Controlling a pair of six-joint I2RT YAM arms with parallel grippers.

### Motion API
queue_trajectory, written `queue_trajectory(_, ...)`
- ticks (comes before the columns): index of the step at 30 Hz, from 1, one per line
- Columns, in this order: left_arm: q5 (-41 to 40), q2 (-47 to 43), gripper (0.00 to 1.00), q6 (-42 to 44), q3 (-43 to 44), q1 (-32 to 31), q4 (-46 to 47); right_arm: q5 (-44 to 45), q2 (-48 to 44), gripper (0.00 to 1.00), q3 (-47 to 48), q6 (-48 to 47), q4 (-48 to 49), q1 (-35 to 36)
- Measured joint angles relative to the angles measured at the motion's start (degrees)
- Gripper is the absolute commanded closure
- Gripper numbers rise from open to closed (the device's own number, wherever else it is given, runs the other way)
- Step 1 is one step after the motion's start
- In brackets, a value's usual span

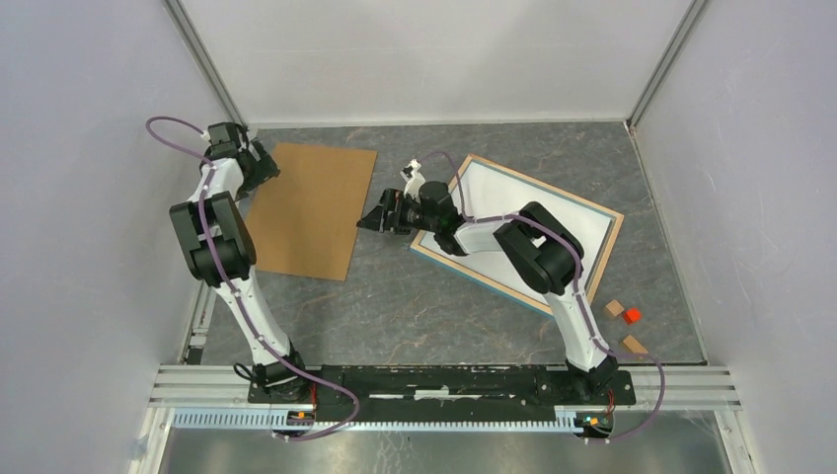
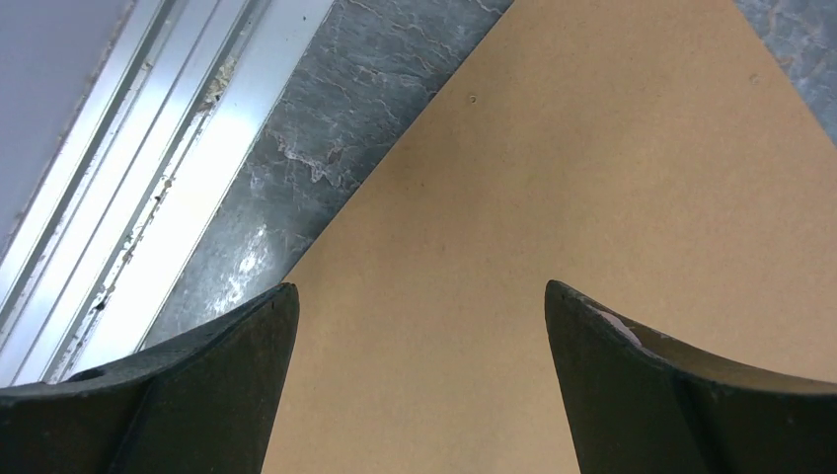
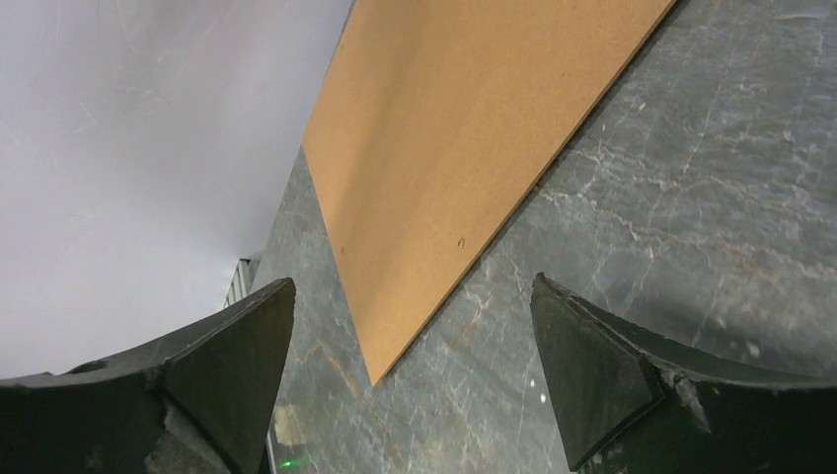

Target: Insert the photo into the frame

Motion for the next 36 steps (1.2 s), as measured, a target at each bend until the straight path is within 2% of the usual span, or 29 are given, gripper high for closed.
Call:
queue_trajectory(7, 2.1, 5.5, 0.00, 0.0, 3.7, 0.4, -0.6, -0.1, 7.0, 0.06, 8.1, 1.5, -0.3, 0.0)
queue_trajectory(21, 2.1, 8.4, 0.00, -0.9, 5.2, 1.8, 1.7, 1.2, 9.0, 0.07, 9.6, 2.0, -1.8, 0.0)
queue_trajectory(25, 2.0, 9.4, 0.00, -1.8, 6.1, 2.0, 1.1, 3.1, 10.0, 0.08, 12.2, 2.4, -3.7, 0.1)
queue_trajectory(30, 2.1, 13.1, 0.00, -5.4, 13.2, 2.1, -3.8, 5.9, 11.2, 0.09, 15.5, 3.1, -6.5, 0.5)
queue_trajectory(36, 2.2, 11.0, 0.00, -8.4, 10.1, 2.0, -5.4, 11.6, 11.6, 0.09, 20.7, 4.1, -15.3, 2.0)
